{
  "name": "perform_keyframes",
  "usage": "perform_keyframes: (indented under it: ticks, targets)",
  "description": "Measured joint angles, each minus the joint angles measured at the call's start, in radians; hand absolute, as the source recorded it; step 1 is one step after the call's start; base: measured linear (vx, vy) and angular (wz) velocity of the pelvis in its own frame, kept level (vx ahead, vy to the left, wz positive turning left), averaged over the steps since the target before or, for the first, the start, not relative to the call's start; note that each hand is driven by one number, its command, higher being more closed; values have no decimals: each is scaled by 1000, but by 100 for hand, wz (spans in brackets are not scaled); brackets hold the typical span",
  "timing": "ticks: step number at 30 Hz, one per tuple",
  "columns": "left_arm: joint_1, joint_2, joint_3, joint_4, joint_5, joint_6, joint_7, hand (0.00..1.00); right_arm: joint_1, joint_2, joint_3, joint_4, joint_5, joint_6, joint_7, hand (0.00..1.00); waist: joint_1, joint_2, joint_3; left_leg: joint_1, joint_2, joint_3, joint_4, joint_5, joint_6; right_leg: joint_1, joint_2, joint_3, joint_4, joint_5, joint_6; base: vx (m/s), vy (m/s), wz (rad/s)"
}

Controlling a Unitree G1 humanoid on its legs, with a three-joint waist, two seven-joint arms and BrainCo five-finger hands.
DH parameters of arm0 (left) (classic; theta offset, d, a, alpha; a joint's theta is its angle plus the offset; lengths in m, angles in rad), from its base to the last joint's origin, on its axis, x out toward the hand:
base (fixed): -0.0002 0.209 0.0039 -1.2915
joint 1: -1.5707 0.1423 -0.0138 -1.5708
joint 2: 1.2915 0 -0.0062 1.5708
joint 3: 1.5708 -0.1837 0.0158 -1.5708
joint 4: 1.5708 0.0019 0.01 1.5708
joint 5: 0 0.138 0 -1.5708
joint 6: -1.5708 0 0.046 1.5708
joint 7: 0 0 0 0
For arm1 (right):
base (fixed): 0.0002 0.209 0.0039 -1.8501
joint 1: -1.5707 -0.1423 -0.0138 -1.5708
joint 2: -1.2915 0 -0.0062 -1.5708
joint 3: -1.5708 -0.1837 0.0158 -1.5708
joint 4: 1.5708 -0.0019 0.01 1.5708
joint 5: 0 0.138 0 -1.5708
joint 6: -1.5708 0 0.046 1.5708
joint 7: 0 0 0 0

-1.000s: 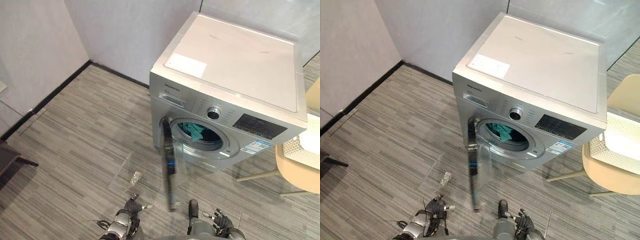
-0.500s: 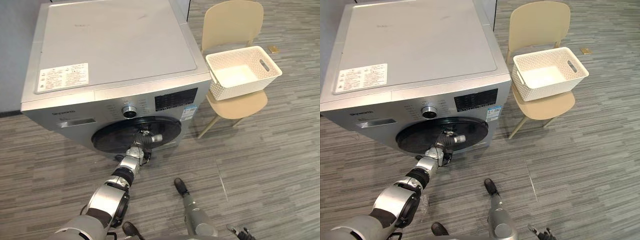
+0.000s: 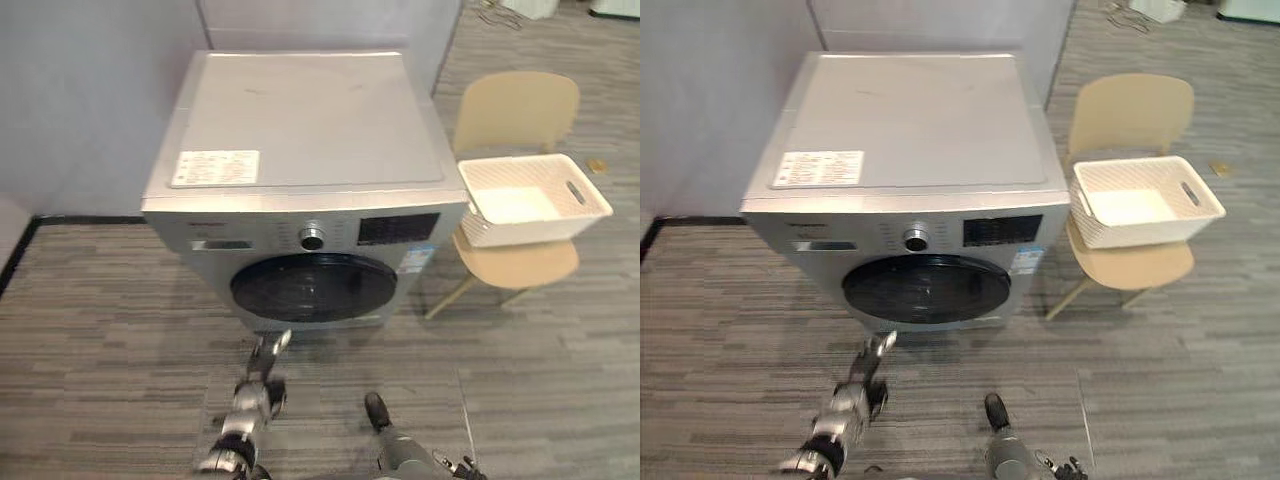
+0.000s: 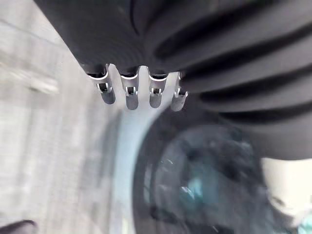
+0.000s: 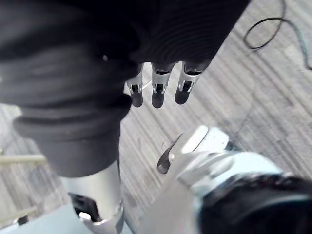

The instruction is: Pick up the laundry basket with both hands and put the clothes into the washing machine.

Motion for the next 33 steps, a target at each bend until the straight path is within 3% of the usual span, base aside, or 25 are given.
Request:
perform_keyframes:
  ticks: [4,7,11,16,21,23,25,27,28,29,30,31,33]
  targets:
    - [177,40,76,86,92,17,-40,0,-43,-16,0,44,6,-8,1,0,53,11,-32,3,-19,-111,-1,2,3,78,-29,-106,-20,-18,8,67,16,72]
    - [208,54,119,96,100,25,-46,0,-59,-24,-4,90,6,-7,1,0,78,11,-35,-1,-40,-192,-4,8,13,132,-57,-184,-20,-39,11,-5,21,87]
    - [243,63,155,106,97,34,-64,0,-69,-30,-24,152,-7,3,3,0,80,8,-74,5,-64,-270,-35,21,29,175,-78,-255,-16,-62,19,-11,9,50]
    - [236,75,152,118,80,37,-65,0,-67,-37,-38,201,-35,29,19,0,77,0,-77,6,-85,-353,-38,30,41,222,-99,-333,-6,-84,29,-12,5,48]
    - [226,84,71,112,-4,36,-62,0,-74,-47,21,215,-72,31,19,0,77,-13,-74,37,-92,-397,-37,31,43,269,-107,-373,26,-115,33,-5,-4,28]
    - [206,85,14,101,-24,35,-61,0,-85,-52,75,215,-83,31,19,0,76,-15,-65,34,-91,-424,-27,31,43,264,-111,-394,87,-155,33,-43,-21,45]
    - [188,72,-24,75,-45,32,-60,0,-98,-57,128,216,-104,30,18,0,75,-20,-48,-6,-87,-470,26,14,44,262,-115,-434,144,-198,26,-62,-33,63]
    - [181,71,-41,22,-69,23,-58,0,-108,-76,174,216,-119,27,17,0,82,-17,-22,-84,-66,-521,152,-53,44,257,-97,-466,179,-240,12,-97,-65,49]
    - [189,60,-33,-12,-102,13,-55,0,-118,-100,211,216,-130,25,18,0,99,5,-1,-135,-30,-544,224,-77,40,240,-64,-468,244,-273,-12,-99,-104,26]
    - [194,53,-19,-26,-109,8,-53,0,-123,-109,228,214,-134,25,18,0,108,10,10,-153,-18,-556,253,-79,35,212,-50,-470,306,-295,-28,-89,-163,59]
    - [184,60,15,-35,-166,5,-50,0,-145,-116,242,220,-139,16,7,0,107,11,68,-271,-35,-628,465,-55,52,195,-55,-517,382,-362,-50,-36,-113,68]
    - [187,62,28,-37,-176,3,-49,0,-152,-119,238,226,-142,16,-1,0,107,12,90,-314,-46,-643,539,-27,79,196,-58,-527,399,-379,-53,-106,-144,83]
    - [194,55,90,-32,-196,3,-47,0,-167,-126,200,232,-161,20,-5,0,131,7,131,-367,-73,-625,606,108,91,219,-93,-555,408,-396,-56,-101,-121,56]
